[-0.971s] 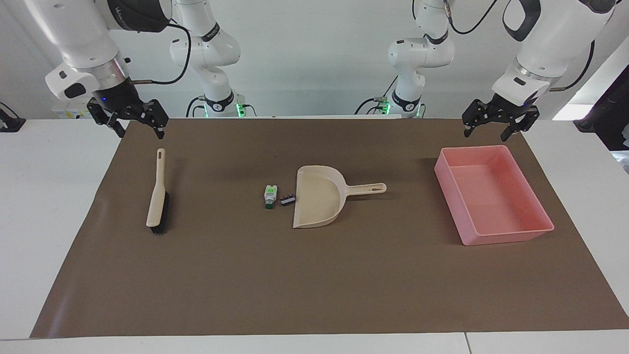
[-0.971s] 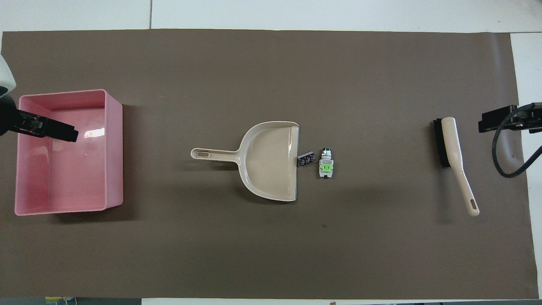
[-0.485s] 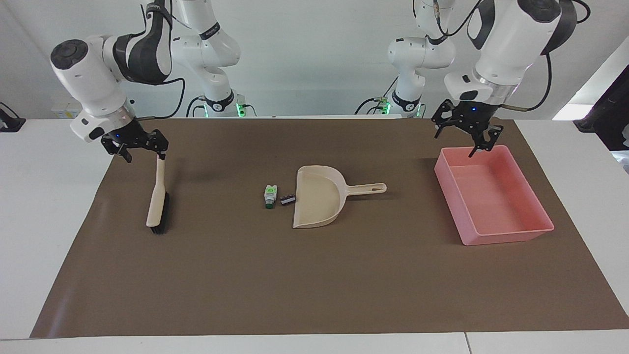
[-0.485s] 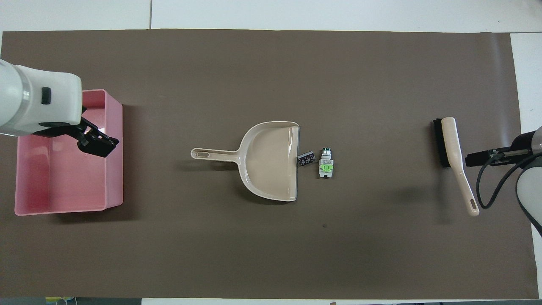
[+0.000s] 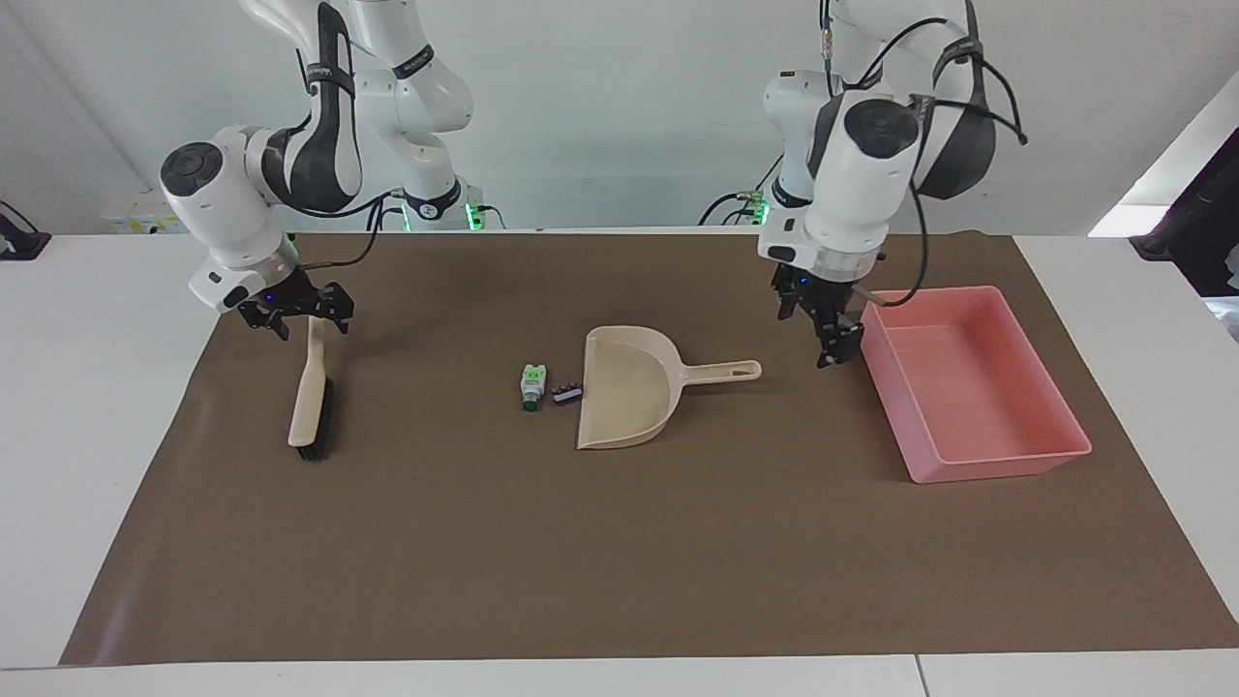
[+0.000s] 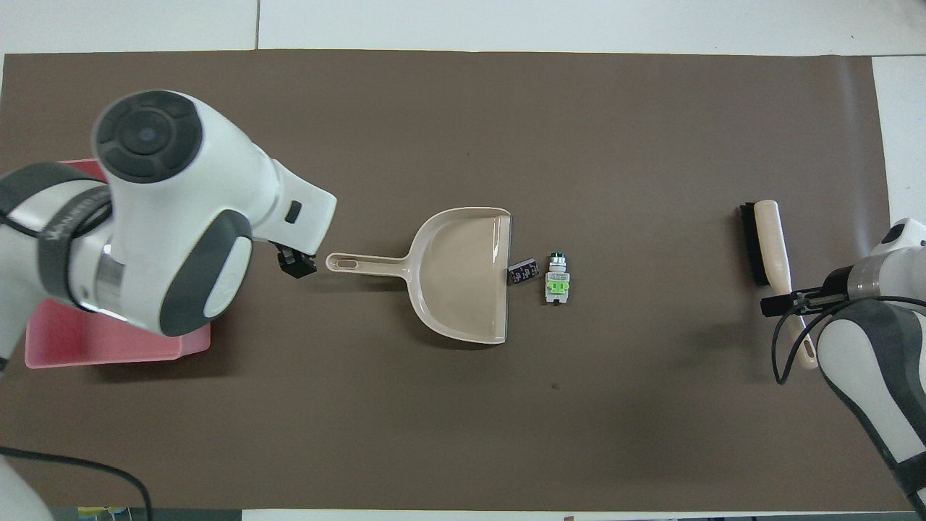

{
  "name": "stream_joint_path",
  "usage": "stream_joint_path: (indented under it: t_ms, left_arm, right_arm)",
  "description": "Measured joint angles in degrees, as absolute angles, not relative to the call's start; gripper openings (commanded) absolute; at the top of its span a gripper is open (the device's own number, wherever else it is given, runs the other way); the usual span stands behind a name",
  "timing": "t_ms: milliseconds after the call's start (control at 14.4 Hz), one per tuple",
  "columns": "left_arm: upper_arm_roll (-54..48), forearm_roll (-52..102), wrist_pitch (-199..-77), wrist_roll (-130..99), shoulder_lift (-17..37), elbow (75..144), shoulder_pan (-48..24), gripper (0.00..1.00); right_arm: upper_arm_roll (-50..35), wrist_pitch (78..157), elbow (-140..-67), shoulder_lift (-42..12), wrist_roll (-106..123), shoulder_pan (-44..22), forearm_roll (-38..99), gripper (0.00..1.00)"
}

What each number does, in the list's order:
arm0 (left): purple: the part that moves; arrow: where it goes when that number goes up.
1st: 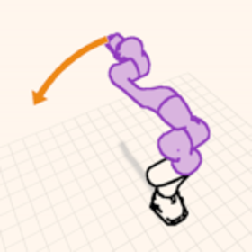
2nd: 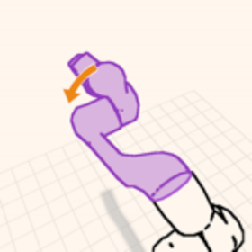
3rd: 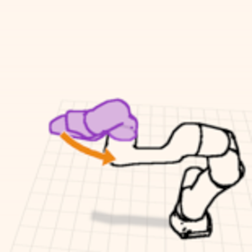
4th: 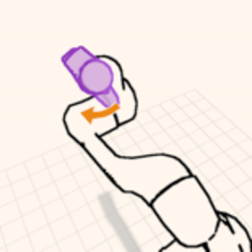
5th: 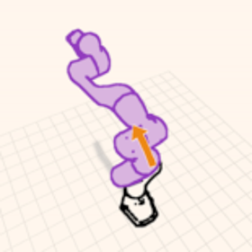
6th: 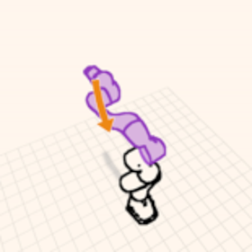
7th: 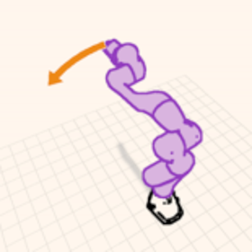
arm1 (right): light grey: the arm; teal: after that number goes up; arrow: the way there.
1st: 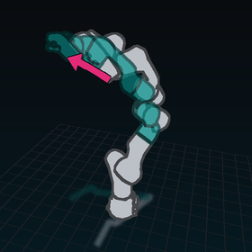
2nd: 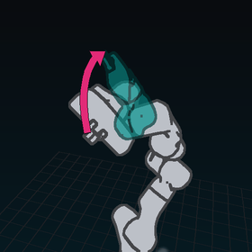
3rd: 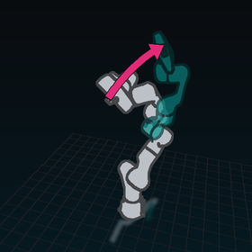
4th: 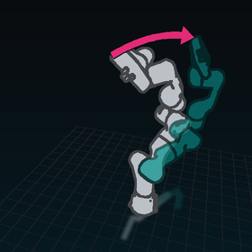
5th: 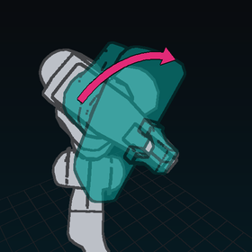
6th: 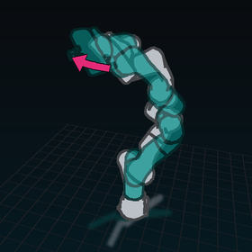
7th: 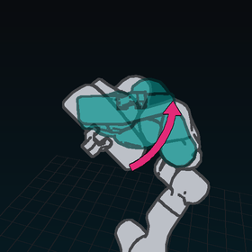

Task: Clean e-waste and dump in bin
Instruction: 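Reach the left gripper to the dustpan handle and grasp it, then grasp the brush with the right gripper and lift it toward the dustpan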

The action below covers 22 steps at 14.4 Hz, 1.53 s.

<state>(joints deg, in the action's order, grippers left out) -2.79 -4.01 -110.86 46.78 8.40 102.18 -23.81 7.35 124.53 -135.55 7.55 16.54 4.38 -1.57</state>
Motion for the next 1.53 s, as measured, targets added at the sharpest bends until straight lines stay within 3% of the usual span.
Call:
stream_joint_path:
  t_ms: [208, 624, 832, 1040, 1109, 1179, 1526]
  left_arm:
    - [-2.8, -7.1, -115.0, 46.7, 12.4, 102.9, -28.3, 1.0]
    - [-2.8, -10.5, -116.3, 45.0, 14.3, 104.2, -32.0, 1.0]
    - [-2.8, -11.3, -116.4, 42.5, 16.6, 104.5, -34.3, 1.0]
    - [-2.8, -12.2, -116.6, 41.3, 18.7, 104.6, -35.1, 1.0]
    - [-2.8, -12.2, -116.6, 41.3, 18.9, 104.7, -35.2, 1.0]
    - [-2.8, -12.2, -116.6, 41.3, 19.0, 104.9, -35.5, 1.0]
    - [-2.8, -12.5, -116.6, 40.9, 19.0, 105.1, -36.9, 0.95]
  right_arm:
    - [7.4, 126.2, -137.0, 7.5, 17.6, 5.6, -1.6, 1.0]
    - [7.4, 129.3, -138.3, 5.2, 18.2, 7.1, -1.6, 1.0]
    - [7.4, 129.3, -138.5, 4.7, 18.2, 7.2, -1.6, 0.75]
    - [7.4, 129.3, -138.6, 4.7, 18.3, 7.2, -1.6, 0.31]
    - [7.4, 129.3, -138.6, 4.7, 18.2, 7.2, -1.6, 0.12]
    - [7.4, 129.3, -138.5, 4.7, 18.3, 7.2, -1.6, 0.0]
    - [7.1, 128.0, -137.6, 4.7, 16.4, 7.1, -1.6, 0.0]
